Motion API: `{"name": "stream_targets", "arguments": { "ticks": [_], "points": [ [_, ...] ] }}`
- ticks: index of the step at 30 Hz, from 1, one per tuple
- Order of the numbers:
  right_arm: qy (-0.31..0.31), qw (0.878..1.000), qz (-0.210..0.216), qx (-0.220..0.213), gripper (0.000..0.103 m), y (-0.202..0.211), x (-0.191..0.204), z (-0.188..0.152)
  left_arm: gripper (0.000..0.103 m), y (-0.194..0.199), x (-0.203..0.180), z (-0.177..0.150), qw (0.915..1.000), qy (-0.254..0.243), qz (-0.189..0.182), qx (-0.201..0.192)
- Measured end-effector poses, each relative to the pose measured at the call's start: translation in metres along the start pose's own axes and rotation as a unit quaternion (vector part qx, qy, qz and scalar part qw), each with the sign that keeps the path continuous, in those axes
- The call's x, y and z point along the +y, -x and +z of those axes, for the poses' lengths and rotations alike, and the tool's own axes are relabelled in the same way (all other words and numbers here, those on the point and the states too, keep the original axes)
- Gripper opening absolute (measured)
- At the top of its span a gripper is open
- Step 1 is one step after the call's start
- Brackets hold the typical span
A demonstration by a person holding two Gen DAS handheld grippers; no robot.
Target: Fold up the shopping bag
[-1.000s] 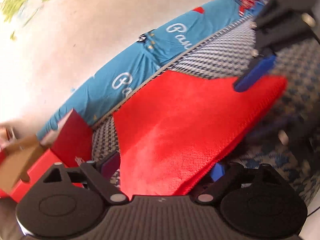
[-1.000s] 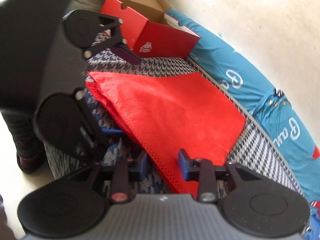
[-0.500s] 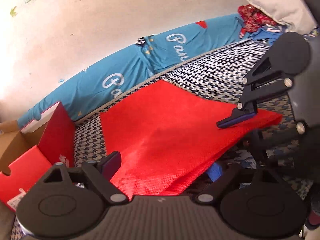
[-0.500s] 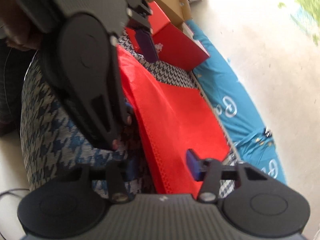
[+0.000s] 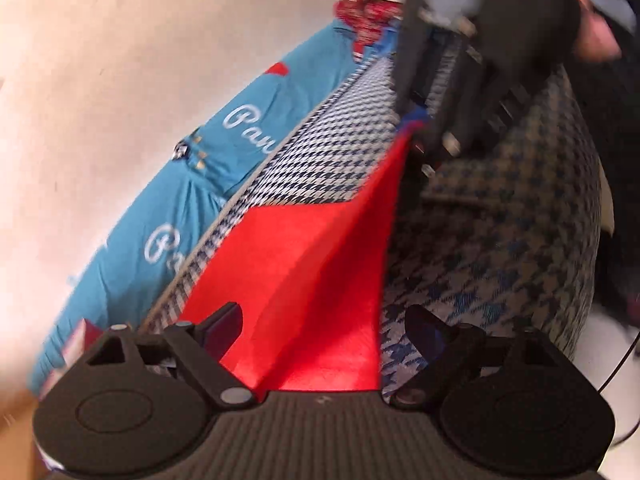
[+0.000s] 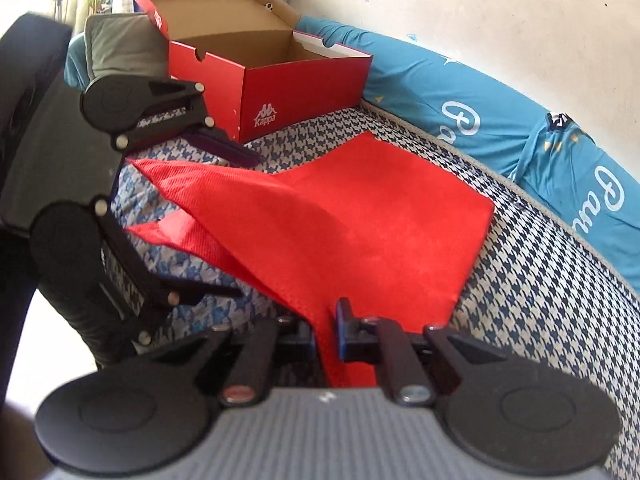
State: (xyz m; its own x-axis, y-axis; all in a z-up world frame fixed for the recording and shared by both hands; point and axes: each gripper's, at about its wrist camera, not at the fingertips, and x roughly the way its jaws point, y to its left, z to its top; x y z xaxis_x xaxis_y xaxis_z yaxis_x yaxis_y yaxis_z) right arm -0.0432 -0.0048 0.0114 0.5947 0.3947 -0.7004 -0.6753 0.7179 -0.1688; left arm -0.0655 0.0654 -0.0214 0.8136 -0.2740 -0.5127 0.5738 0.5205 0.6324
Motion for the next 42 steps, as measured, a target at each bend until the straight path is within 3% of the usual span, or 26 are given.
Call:
{"name": "stream_targets", "arguments": {
  "ticks": [1,6,8,11,14,15,17,19,23,32,42],
  "points": [
    [-0.006,1.000,0.007,0.001,0.008,0.004,-0.003,0.002,0.087,0.000,-0.002,0.001,0.9999,-0.013,0.002,-0.006],
    [0.009,1.000,0.023,0.008,0.009,0.013,-0.008,0.010,0.053,-0.008,0.004,0.001,0.9993,-0.009,-0.037,0.002],
    [0.012,0.999,0.027,0.011,0.009,0.013,-0.011,0.013,0.044,-0.014,0.007,-0.001,0.9986,-0.008,-0.051,0.009],
    [0.020,0.999,0.028,0.005,0.010,0.012,-0.015,0.017,0.037,-0.019,0.020,-0.003,0.9974,0.040,-0.060,0.009],
    [0.034,0.999,0.024,-0.014,0.019,0.013,-0.016,0.017,0.037,-0.026,0.050,-0.011,0.9839,0.151,-0.094,0.013],
    [0.038,0.999,0.019,-0.023,0.032,0.015,-0.017,0.015,0.037,-0.028,0.056,-0.014,0.9793,0.175,-0.101,0.016],
    [0.044,0.998,0.008,-0.039,0.047,0.019,-0.020,0.011,0.037,-0.031,0.065,-0.019,0.9742,0.201,-0.101,0.019],
    [0.050,0.997,-0.004,-0.053,0.048,0.025,-0.025,0.006,0.037,-0.033,0.072,-0.023,0.9691,0.224,-0.102,0.021],
    [0.052,0.997,-0.011,-0.051,0.062,0.030,-0.034,-0.005,0.037,-0.035,0.080,-0.027,0.9640,0.244,-0.105,0.016],
    [0.079,0.995,-0.018,-0.055,0.063,-0.002,-0.047,-0.011,0.037,-0.041,0.090,-0.030,0.9653,0.233,-0.118,0.016],
    [0.109,0.990,-0.003,-0.091,0.064,-0.035,-0.059,-0.018,0.039,-0.045,0.097,-0.033,0.9674,0.224,-0.119,0.007]
  ]
}}
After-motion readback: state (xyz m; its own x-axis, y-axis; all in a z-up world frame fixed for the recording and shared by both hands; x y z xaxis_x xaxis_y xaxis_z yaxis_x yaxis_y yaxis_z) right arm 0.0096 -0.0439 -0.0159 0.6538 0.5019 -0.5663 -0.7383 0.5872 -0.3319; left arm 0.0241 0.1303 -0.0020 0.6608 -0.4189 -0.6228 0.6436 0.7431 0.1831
